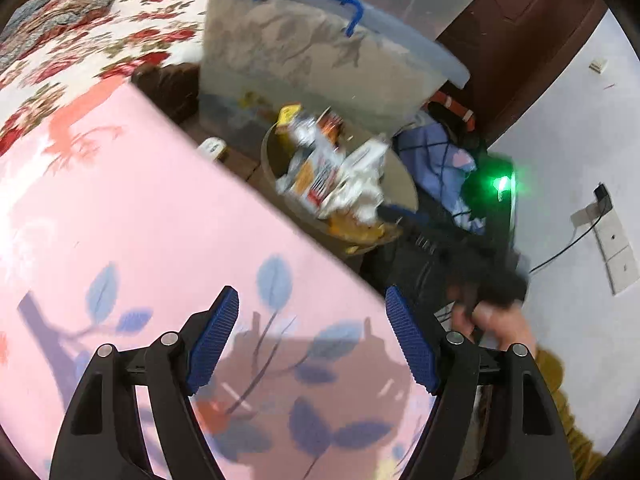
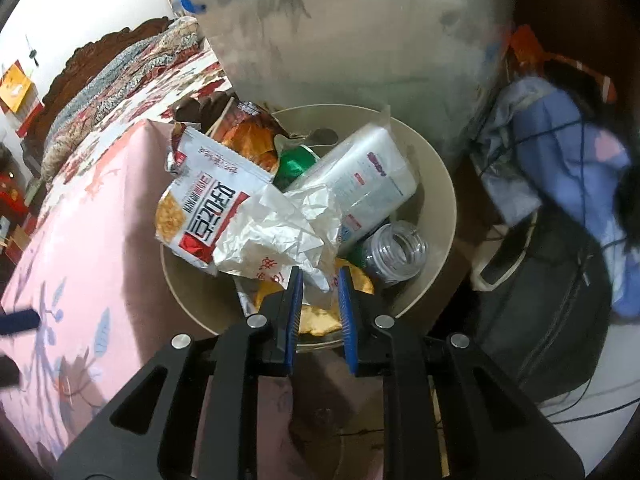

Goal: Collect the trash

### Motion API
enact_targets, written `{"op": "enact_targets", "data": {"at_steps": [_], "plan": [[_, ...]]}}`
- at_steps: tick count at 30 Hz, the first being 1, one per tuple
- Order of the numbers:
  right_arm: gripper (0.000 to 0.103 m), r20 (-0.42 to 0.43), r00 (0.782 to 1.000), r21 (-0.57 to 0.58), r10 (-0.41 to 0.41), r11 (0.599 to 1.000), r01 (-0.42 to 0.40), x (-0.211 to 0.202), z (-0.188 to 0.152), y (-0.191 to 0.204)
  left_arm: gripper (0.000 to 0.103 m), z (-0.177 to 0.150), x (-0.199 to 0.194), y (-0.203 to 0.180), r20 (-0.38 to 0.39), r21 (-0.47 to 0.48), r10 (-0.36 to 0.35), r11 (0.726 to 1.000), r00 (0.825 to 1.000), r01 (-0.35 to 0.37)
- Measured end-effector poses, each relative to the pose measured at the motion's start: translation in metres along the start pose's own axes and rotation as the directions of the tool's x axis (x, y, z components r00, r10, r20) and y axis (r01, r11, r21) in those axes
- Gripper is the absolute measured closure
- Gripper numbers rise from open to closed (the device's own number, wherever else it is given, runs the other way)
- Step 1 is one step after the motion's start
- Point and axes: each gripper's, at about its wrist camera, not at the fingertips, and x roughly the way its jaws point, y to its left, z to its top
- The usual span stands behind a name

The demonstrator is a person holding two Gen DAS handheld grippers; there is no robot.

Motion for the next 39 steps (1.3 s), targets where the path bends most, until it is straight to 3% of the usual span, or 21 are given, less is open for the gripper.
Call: {"op": "enact_targets", "data": {"at_steps": [4, 6, 7, 8, 11, 15, 17, 22, 28, 35, 39], "plan": [[0.079, 0.031, 1.0, 0.017, -0.003, 1.0, 0.002, -0.017, -0.004, 0.002, 0.031, -0.019, -0.015, 0.008, 0.01, 0.008, 0.059, 0.998, 0.998, -0.059], [0.067, 0.047, 0.999, 0.03, -0.002, 1.0, 0.001, -0.027, -0.007, 0.003, 0.031, -0.023, -0.023, 0.01, 0.021, 0.005, 0.065, 0.998, 0.998, -0.066], [0.049, 0.068, 0.998, 0.031, -0.01, 0.999, 0.008, -0.035, -0.01, 0.004, 0.031, -0.027, -0.03, 0.01, 0.031, 0.006, 0.071, 0.997, 0.997, -0.071], [0.038, 0.089, 0.996, 0.03, -0.016, 0.999, 0.013, -0.041, -0.011, 0.006, 0.031, -0.029, -0.034, 0.011, 0.039, 0.01, 0.077, 0.997, 0.996, -0.077], [0.038, 0.146, 0.989, 0.035, -0.008, 0.999, 0.003, -0.069, -0.02, 0.013, 0.03, -0.04, -0.052, 0.006, 0.08, 0.035, 0.113, 0.993, 0.99, -0.117], [0.038, 0.216, 0.974, 0.092, 0.064, 0.992, -0.086, -0.11, -0.039, 0.024, 0.022, -0.052, -0.078, 0.0, 0.144, 0.056, 0.166, 0.983, 0.976, -0.176], [0.03, 0.243, 0.966, 0.123, 0.091, 0.985, -0.124, -0.126, -0.051, 0.032, 0.017, -0.061, -0.094, -0.003, 0.182, 0.065, 0.193, 0.976, 0.964, -0.208], [0.024, 0.29, 0.947, 0.234, 0.137, 0.949, -0.209, -0.153, -0.088, 0.048, 0.009, -0.08, -0.128, -0.011, 0.249, 0.081, 0.225, 0.964, 0.942, -0.252], [0.013, 0.302, 0.942, 0.306, 0.147, 0.921, -0.242, -0.18, -0.123, 0.07, 0.009, -0.101, -0.156, -0.016, 0.3, 0.091, 0.255, 0.951, 0.919, -0.294], [0.004, 0.317, 0.94, 0.267, 0.129, 0.939, -0.218, -0.215, -0.146, 0.102, 0.009, -0.124, -0.185, -0.019, 0.378, 0.069, 0.365, 0.905, 0.851, -0.419], [0.004, 0.338, 0.934, 0.249, 0.116, 0.946, -0.208, -0.234, -0.156, 0.115, 0.009, -0.135, -0.198, -0.013, 0.394, 0.04, 0.387, 0.899, 0.834, -0.436]]}}
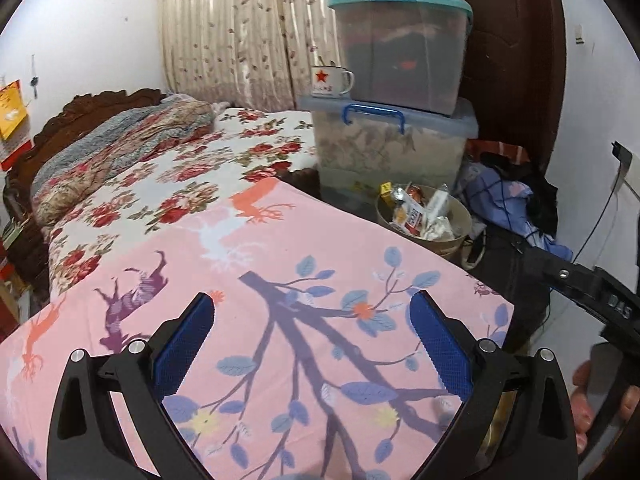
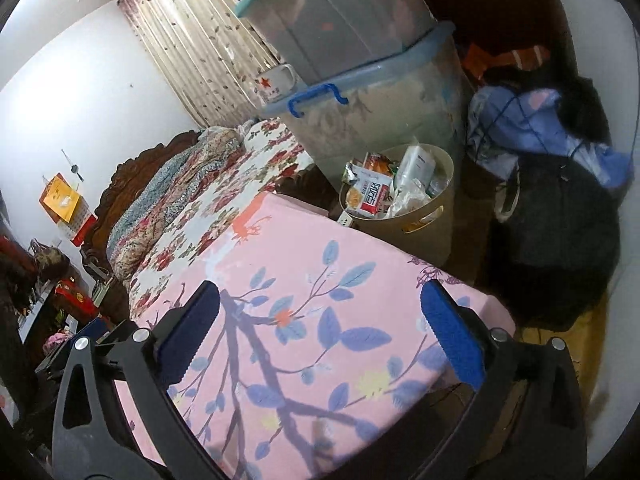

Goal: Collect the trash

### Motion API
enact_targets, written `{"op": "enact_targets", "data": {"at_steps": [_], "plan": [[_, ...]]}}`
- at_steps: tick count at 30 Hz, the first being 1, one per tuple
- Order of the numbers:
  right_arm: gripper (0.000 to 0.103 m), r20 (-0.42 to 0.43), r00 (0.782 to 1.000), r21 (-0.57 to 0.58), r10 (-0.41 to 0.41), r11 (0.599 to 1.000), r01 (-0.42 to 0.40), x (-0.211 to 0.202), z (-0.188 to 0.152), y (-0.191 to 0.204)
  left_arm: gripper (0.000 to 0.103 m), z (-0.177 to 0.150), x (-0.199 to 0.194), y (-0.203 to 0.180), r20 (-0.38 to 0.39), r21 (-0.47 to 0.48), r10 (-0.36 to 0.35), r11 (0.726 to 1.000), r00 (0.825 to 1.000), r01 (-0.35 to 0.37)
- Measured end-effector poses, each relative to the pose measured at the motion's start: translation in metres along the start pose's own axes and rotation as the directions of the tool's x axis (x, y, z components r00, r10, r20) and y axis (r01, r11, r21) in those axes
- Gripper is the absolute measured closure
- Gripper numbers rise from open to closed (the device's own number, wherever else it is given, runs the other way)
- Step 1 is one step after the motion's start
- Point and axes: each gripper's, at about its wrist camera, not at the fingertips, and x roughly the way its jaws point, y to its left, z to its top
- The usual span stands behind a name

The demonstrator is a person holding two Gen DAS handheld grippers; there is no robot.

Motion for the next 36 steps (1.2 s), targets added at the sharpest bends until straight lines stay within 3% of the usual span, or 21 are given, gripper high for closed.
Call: {"op": "enact_targets", "data": {"at_steps": [17, 36], "plan": [[0.003, 0.055, 0.998, -0.05, -0.007, 0.999, 0.01, -0.04, -0.032, 0.037, 0.009, -0.016, -0.034, 0.023, 0.025, -0.068, 0.056, 0.996, 0.998, -0.054], [0.003, 0.103, 0.994, -0.021, 0.021, 1.0, -0.018, -0.056, -0.034, 0.035, 0.009, -0.016, -0.054, 0.012, 0.071, -0.052, 0.123, 0.991, 0.99, -0.119]]}}
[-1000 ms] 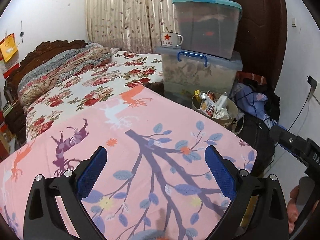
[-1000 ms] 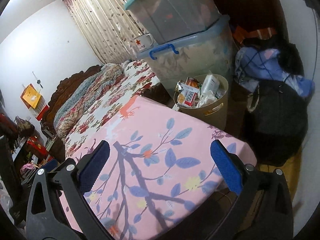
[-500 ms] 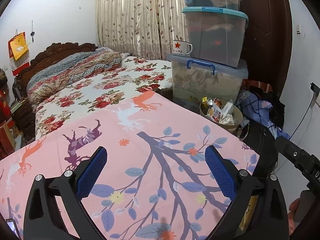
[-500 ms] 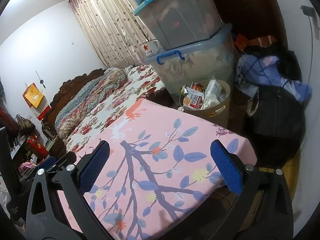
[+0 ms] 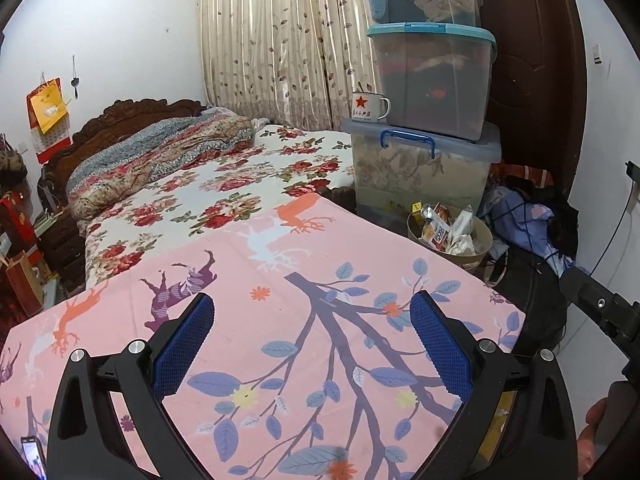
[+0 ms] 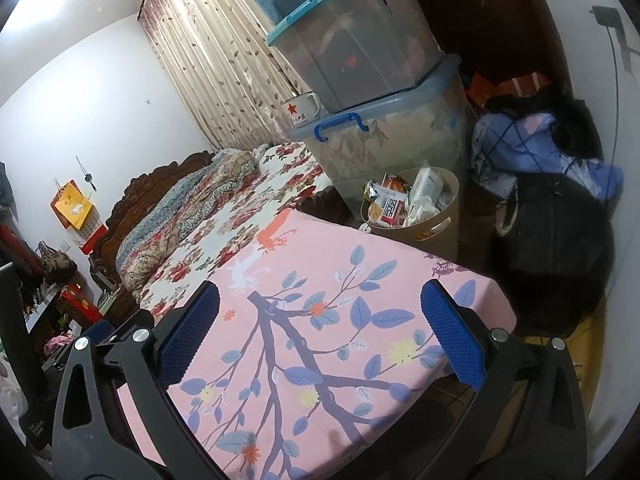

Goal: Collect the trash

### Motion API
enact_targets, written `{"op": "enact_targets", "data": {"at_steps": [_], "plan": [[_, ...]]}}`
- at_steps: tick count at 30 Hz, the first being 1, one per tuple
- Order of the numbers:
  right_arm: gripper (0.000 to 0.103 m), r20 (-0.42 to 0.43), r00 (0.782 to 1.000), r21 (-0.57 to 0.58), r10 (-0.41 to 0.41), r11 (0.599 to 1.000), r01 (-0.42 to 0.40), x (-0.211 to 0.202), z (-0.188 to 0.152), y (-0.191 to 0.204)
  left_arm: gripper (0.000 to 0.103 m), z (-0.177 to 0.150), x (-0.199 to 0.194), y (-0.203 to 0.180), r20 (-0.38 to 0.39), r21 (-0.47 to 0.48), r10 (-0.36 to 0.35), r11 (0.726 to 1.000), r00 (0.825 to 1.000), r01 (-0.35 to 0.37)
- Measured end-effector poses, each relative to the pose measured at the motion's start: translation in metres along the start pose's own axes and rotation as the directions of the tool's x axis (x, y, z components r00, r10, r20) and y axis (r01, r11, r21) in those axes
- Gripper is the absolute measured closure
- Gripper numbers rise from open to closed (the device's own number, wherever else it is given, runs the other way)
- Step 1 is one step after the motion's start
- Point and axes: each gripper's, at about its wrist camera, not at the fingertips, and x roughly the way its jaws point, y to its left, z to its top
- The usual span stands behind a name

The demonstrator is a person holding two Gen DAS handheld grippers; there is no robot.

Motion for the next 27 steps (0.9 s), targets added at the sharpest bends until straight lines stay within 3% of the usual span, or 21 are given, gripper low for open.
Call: {"op": "enact_targets", "data": {"at_steps": [27], "plan": [[0.003, -0.01, 1.0, 0.004, 0.01, 1.0, -0.01, 0.0005, -0.0085, 0.0065, 0.009, -0.0061, 0.0001, -0.0041, -0.021, 0.011, 0.009, 1.0, 1.0, -0.009]]}}
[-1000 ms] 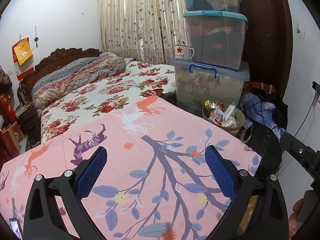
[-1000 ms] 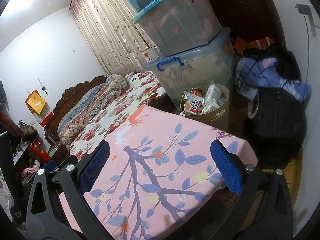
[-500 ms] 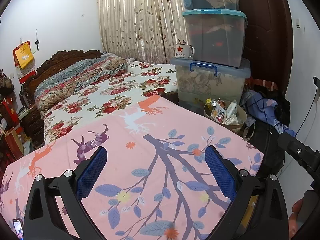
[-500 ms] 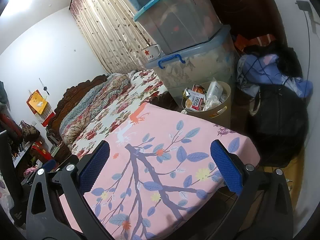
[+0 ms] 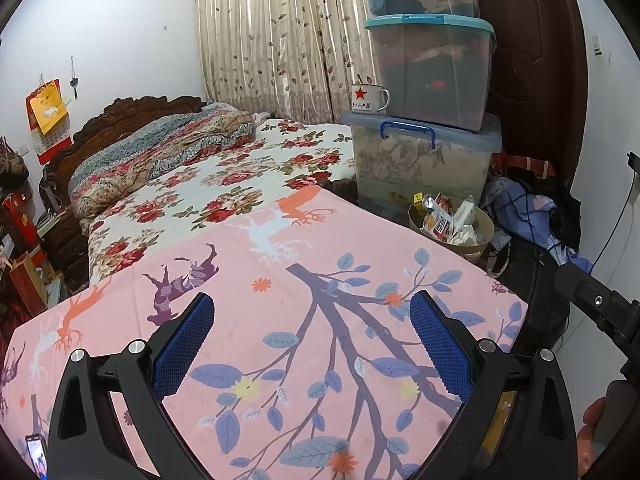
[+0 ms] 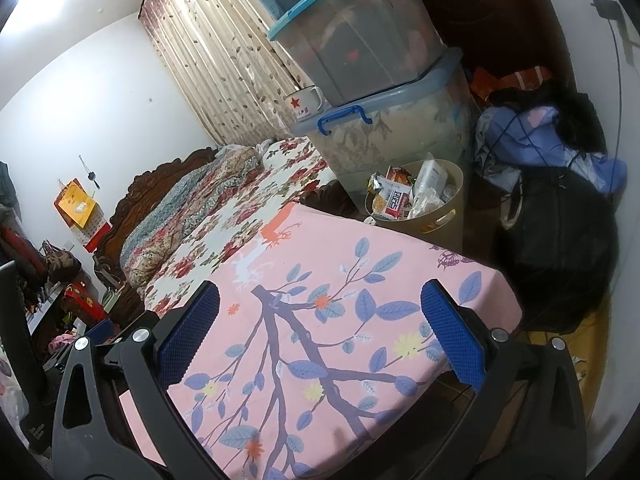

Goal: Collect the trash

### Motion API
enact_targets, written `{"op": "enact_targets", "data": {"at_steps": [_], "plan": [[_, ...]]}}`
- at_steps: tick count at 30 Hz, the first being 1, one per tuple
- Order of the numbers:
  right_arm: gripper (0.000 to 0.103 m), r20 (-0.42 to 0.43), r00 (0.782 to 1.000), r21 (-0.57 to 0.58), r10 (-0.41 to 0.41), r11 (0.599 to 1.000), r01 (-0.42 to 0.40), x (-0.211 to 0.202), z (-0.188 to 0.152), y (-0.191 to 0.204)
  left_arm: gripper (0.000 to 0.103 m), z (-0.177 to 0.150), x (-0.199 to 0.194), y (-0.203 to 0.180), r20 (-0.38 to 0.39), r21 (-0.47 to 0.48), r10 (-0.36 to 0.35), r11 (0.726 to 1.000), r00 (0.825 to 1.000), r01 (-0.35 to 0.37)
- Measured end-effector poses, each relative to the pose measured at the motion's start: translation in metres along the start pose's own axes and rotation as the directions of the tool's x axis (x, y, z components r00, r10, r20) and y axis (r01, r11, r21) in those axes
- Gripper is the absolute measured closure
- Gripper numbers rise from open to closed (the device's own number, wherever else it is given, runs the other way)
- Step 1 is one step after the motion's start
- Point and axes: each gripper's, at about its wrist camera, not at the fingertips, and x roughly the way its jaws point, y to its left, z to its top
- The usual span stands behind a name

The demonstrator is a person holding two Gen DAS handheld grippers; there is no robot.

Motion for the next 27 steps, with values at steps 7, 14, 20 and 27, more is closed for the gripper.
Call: {"op": "enact_targets", "data": {"at_steps": [7, 14, 20, 27], "plan": [[0.003, -0.001, 1.0, 0.003, -0.001, 1.0, 0.001, -0.0005, -0.0006, 0.0002, 0.009, -0.0025, -0.0003, 0.0007, -0.002, 0.006, -0.007, 1.0, 1.0, 0.007], [0.003, -0.002, 1.0, 0.001, 0.001, 1.0, -0.001, 0.0003, -0.0016, 0.0009, 0.009, -0.0049, 0.0006, 0.002, -0.019, 0.008, -0.006, 1.0, 1.0, 0.006], [0.003, -0.001, 1.0, 0.001, 0.0, 1.0, 0.0, 0.0001, -0.0015, 0.001, 0.009, -0.0059, 0.0007, -0.0006, -0.026, 0.033, 0.014, 0.999, 1.0, -0.013], [0.003, -0.005, 1.0, -0.001, 0.002, 1.0, -0.002, 0.0009, -0.0037, 0.0032, 0.008, -0.0047, 0.0014, 0.0004, -0.031, 0.034, 0.034, 0.999, 0.999, -0.033]]}}
